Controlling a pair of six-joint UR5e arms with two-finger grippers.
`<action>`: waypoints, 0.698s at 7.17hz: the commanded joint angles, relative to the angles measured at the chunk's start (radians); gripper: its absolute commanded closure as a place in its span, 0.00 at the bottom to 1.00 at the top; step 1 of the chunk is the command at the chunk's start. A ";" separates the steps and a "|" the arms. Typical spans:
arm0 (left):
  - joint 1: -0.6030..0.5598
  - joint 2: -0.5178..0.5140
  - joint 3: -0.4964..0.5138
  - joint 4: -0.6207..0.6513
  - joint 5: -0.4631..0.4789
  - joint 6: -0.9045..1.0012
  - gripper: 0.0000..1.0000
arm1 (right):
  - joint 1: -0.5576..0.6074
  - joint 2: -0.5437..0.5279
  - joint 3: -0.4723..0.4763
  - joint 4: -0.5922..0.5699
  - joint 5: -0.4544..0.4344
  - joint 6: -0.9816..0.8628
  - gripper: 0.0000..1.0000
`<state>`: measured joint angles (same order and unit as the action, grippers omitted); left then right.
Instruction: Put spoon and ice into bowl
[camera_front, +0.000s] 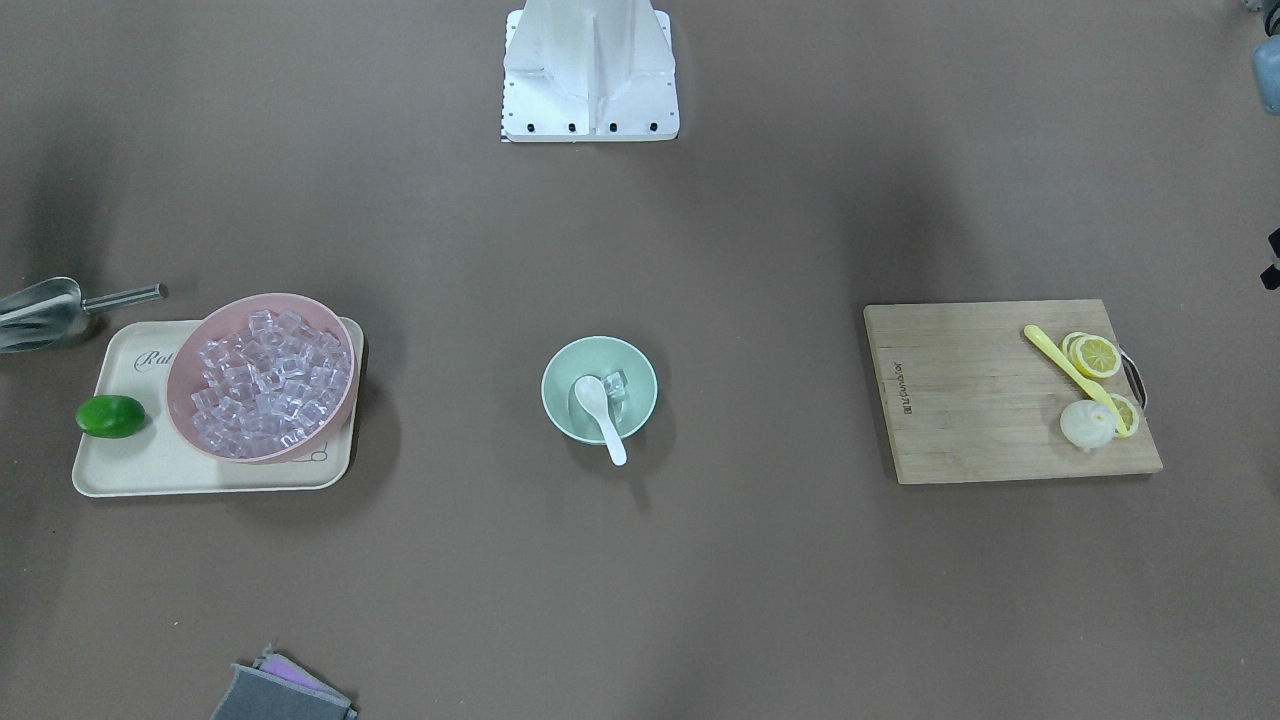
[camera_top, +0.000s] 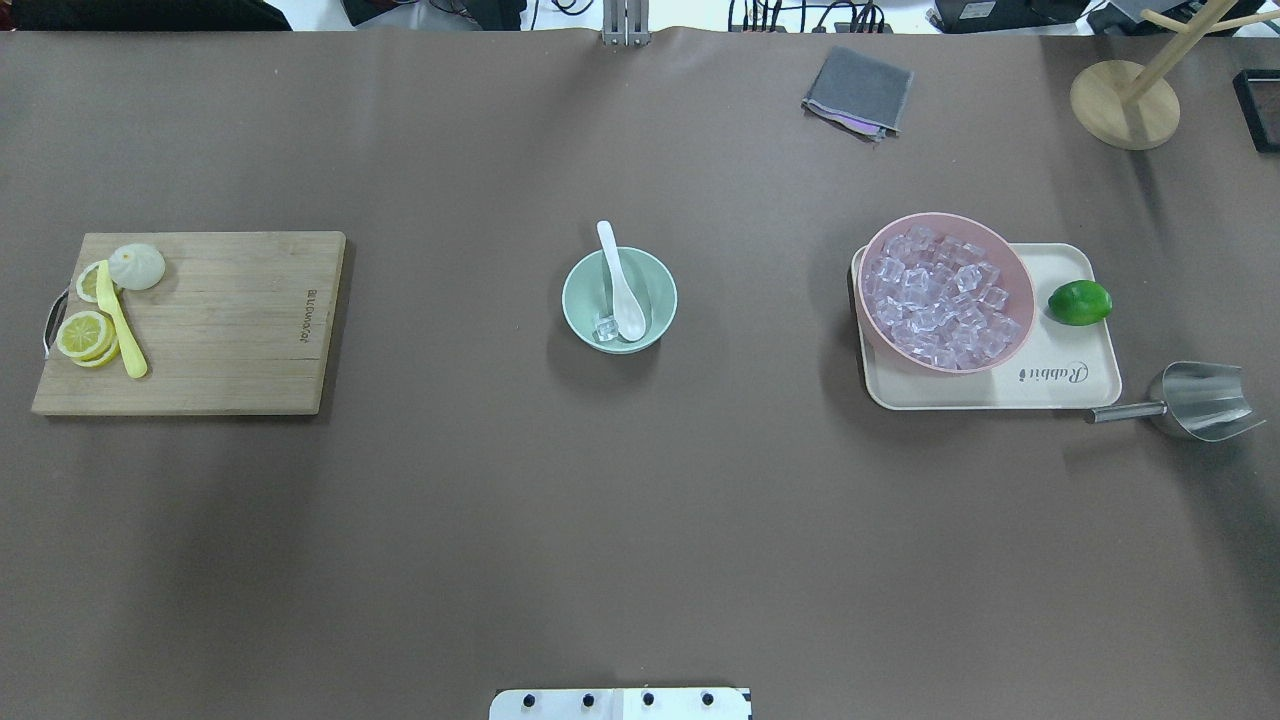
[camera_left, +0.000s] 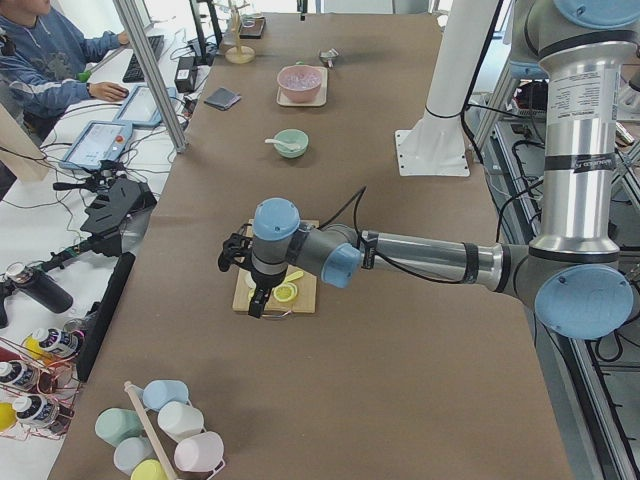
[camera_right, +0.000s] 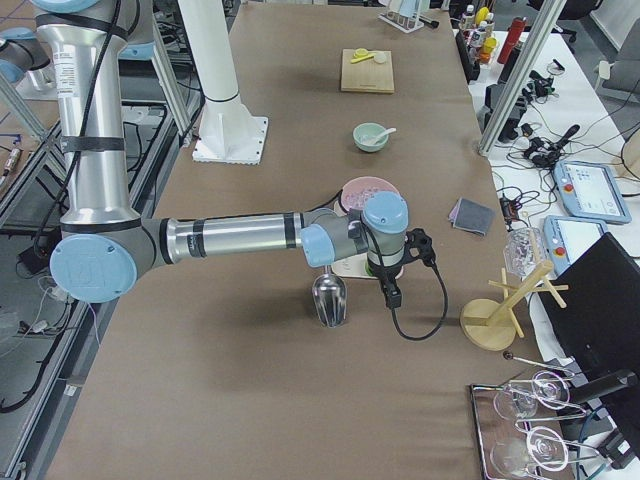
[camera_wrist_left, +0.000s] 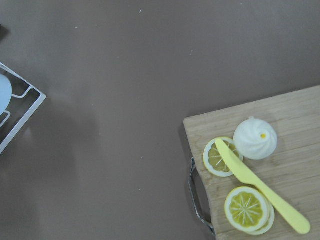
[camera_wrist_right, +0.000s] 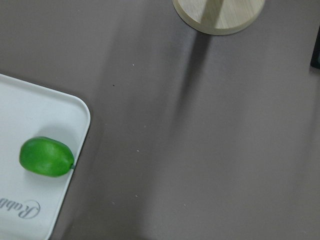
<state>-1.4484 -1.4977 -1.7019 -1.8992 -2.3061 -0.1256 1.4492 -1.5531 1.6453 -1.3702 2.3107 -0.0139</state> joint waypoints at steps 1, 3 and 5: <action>-0.007 0.030 -0.010 0.002 -0.012 -0.003 0.02 | 0.017 -0.024 -0.025 -0.017 -0.004 -0.040 0.00; -0.012 0.074 -0.005 -0.009 -0.056 -0.003 0.02 | 0.029 -0.048 -0.003 -0.007 -0.007 -0.046 0.00; -0.015 0.129 -0.087 -0.018 -0.064 -0.003 0.02 | 0.028 -0.053 -0.024 -0.007 0.001 -0.043 0.00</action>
<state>-1.4621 -1.3952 -1.7535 -1.9133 -2.3606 -0.1295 1.4763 -1.5995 1.6226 -1.3777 2.3070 -0.0566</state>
